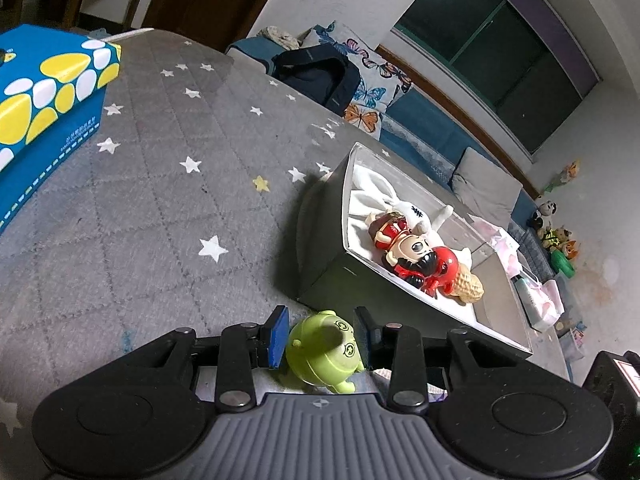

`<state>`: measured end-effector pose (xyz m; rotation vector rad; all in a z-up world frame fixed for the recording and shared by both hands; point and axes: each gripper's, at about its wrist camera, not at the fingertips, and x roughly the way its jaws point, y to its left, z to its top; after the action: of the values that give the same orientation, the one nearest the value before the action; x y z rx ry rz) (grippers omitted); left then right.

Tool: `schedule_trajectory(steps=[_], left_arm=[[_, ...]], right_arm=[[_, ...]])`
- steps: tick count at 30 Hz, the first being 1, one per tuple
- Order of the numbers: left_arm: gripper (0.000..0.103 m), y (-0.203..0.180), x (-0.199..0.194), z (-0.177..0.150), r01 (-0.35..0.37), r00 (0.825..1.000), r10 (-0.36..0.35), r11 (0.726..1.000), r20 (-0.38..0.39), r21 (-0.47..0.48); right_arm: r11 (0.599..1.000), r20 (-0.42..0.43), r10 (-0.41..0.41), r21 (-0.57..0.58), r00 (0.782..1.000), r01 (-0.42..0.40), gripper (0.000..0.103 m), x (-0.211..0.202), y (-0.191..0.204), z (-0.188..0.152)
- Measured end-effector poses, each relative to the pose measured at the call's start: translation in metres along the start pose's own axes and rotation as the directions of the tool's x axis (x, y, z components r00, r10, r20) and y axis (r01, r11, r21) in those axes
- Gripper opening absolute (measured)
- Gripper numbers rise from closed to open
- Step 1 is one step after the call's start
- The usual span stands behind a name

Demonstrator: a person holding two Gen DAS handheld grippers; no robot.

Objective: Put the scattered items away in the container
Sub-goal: 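Move the left tool to the green alien toy and grasp it, then carry the green alien with the left tool and release it in the box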

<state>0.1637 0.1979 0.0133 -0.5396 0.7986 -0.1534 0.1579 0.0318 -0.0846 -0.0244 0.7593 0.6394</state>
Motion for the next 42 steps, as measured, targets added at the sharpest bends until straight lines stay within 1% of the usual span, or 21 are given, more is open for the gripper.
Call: schedule_trajectory(steps=[6, 12, 13, 15, 17, 21, 31, 36, 42], left_arm=[[0.037, 0.002, 0.009, 0.001, 0.003, 1.000, -0.003, 1.000, -0.021, -0.001], [0.038, 0.004, 0.014, 0.001, 0.011, 0.999, -0.011, 1.000, -0.036, -0.002], [0.038, 0.004, 0.015, 0.001, 0.012, 0.999, -0.012, 1.000, -0.038, -0.004], [0.039, 0.005, 0.016, 0.002, 0.015, 0.999, -0.015, 1.000, -0.042, -0.006], [0.039, 0.006, 0.017, 0.002, 0.018, 0.999, -0.019, 1.000, -0.049, -0.013], [0.040, 0.007, 0.019, 0.003, 0.025, 0.997, -0.027, 0.999, -0.066, -0.027], [0.039, -0.001, 0.012, -0.001, 0.031, 0.997, -0.031, 0.999, -0.070, -0.010], [0.039, -0.020, 0.000, -0.003, 0.065, 0.996, -0.065, 0.998, -0.059, 0.008], [0.039, -0.059, -0.008, 0.002, 0.139, 0.990, -0.137, 0.989, -0.035, 0.057]], right_arm=[[1.000, -0.014, 0.010, 0.023, 1.000, -0.010, 0.088, 0.010, -0.003, 0.002], [0.999, -0.026, 0.019, 0.029, 0.999, -0.018, 0.078, 0.017, -0.003, 0.004], [1.000, -0.027, 0.019, 0.025, 0.999, -0.018, 0.073, 0.018, -0.002, 0.004], [1.000, -0.031, 0.018, 0.022, 0.999, -0.017, 0.073, 0.019, -0.002, 0.005], [1.000, -0.029, 0.009, 0.023, 1.000, -0.008, 0.068, 0.020, -0.002, 0.005], [1.000, -0.031, 0.009, 0.028, 0.999, -0.008, 0.067, 0.020, -0.003, 0.005], [1.000, -0.020, 0.007, 0.029, 1.000, -0.006, 0.066, 0.011, -0.004, 0.002], [1.000, 0.019, -0.015, 0.016, 1.000, 0.015, 0.066, -0.014, -0.005, 0.002], [0.997, 0.089, -0.075, 0.011, 0.993, 0.074, 0.066, -0.055, -0.018, 0.011]])
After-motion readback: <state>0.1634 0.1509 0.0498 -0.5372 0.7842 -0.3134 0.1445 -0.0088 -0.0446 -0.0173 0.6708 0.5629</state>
